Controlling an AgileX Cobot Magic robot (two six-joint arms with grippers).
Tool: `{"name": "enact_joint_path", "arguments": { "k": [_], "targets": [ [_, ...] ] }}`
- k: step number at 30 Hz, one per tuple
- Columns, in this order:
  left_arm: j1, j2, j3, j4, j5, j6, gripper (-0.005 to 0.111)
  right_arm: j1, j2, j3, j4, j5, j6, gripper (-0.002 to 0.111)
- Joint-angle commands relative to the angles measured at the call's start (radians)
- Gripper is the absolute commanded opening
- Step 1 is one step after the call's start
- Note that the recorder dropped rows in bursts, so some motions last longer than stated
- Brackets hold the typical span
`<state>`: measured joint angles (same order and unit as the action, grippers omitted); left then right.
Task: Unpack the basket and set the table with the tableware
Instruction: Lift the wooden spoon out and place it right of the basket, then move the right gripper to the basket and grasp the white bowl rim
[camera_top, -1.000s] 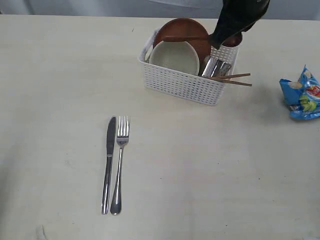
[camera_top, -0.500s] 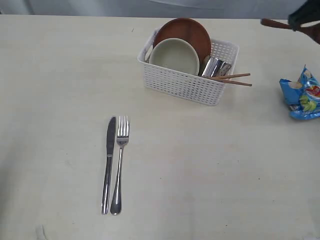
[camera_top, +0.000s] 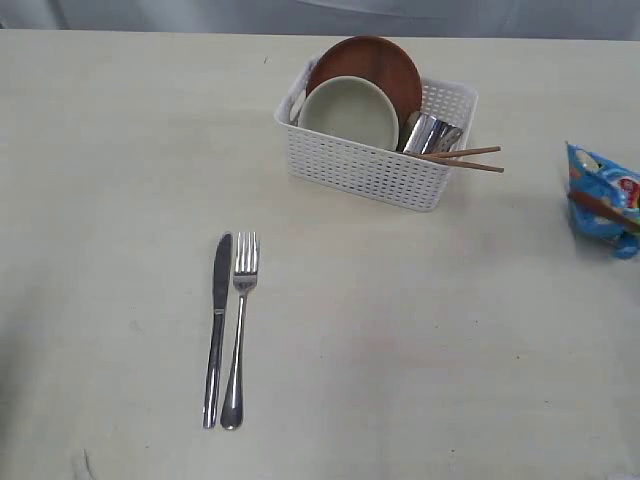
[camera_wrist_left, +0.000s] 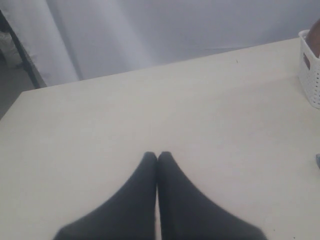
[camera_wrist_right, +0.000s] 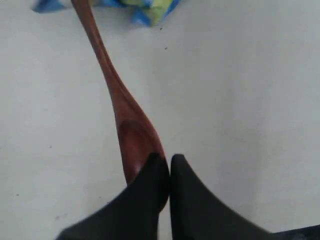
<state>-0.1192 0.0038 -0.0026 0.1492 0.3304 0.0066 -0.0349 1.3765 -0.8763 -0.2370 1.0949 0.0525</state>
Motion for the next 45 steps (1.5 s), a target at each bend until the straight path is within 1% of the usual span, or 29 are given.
{"name": "enact_joint_path", "arguments": {
  "k": [1, 6, 11, 14, 18, 21, 23, 26, 27, 28, 32, 35, 37, 39, 43, 45],
  "targets": [
    [-0.007, -0.004, 0.003, -0.004, -0.01, -0.007, 0.0, -0.006, -0.061, 0.099, 0.071, -0.048, 0.002, 0.0],
    [-0.007, -0.004, 0.003, -0.004, -0.01, -0.007, 0.0, -0.006, -0.067, 0.209, 0.077, -0.083, 0.002, 0.0],
    [-0.007, -0.004, 0.003, -0.004, -0.01, -0.007, 0.0, -0.006, -0.067, 0.279, 0.074, -0.188, 0.007, 0.0],
    [-0.007, -0.004, 0.003, -0.004, -0.01, -0.007, 0.0, -0.006, -0.06, 0.286, 0.071, -0.237, 0.015, 0.0],
    [-0.007, -0.004, 0.003, -0.004, -0.01, -0.007, 0.0, -0.006, -0.005, 0.286, 0.026, -0.232, 0.069, 0.0],
    [-0.007, -0.004, 0.003, -0.004, -0.01, -0.007, 0.0, -0.006, 0.06, 0.286, 0.032, -0.23, 0.076, 0.001],
    [-0.007, -0.004, 0.003, -0.004, -0.01, -0.007, 0.0, -0.006, 0.103, 0.284, 0.053, -0.23, 0.074, 0.009],
    [-0.007, -0.004, 0.003, -0.004, -0.01, -0.007, 0.0, -0.006, 0.148, 0.282, 0.053, -0.234, 0.072, 0.032],
    [-0.007, -0.004, 0.003, -0.004, -0.01, -0.007, 0.0, -0.006, 0.158, 0.274, 0.053, -0.234, 0.079, 0.039],
    [-0.007, -0.004, 0.003, -0.004, -0.01, -0.007, 0.0, -0.006, 0.164, 0.264, 0.053, -0.234, 0.086, 0.043],
    [-0.007, -0.004, 0.003, -0.004, -0.01, -0.007, 0.0, -0.006, 0.167, 0.193, 0.061, -0.195, 0.086, 0.044],
    [-0.007, -0.004, 0.003, 0.003, -0.01, -0.007, 0.0, -0.006, 0.162, 0.1, 0.115, -0.146, 0.054, 0.044],
    [-0.007, -0.004, 0.003, 0.003, -0.01, -0.007, 0.0, -0.006, 0.162, 0.032, 0.201, -0.105, -0.034, 0.044],
    [-0.007, -0.004, 0.003, 0.003, -0.01, -0.007, 0.0, -0.006, 0.162, -0.029, 0.306, -0.071, -0.129, 0.044],
    [-0.007, -0.004, 0.003, 0.003, -0.01, -0.007, 0.0, -0.003, 0.162, -0.161, 0.605, -0.005, -0.338, 0.044],
    [-0.007, -0.004, 0.003, 0.003, -0.01, -0.007, 0.0, 0.015, 0.162, -0.228, 0.707, 0.006, -0.399, 0.044]
  ]
}}
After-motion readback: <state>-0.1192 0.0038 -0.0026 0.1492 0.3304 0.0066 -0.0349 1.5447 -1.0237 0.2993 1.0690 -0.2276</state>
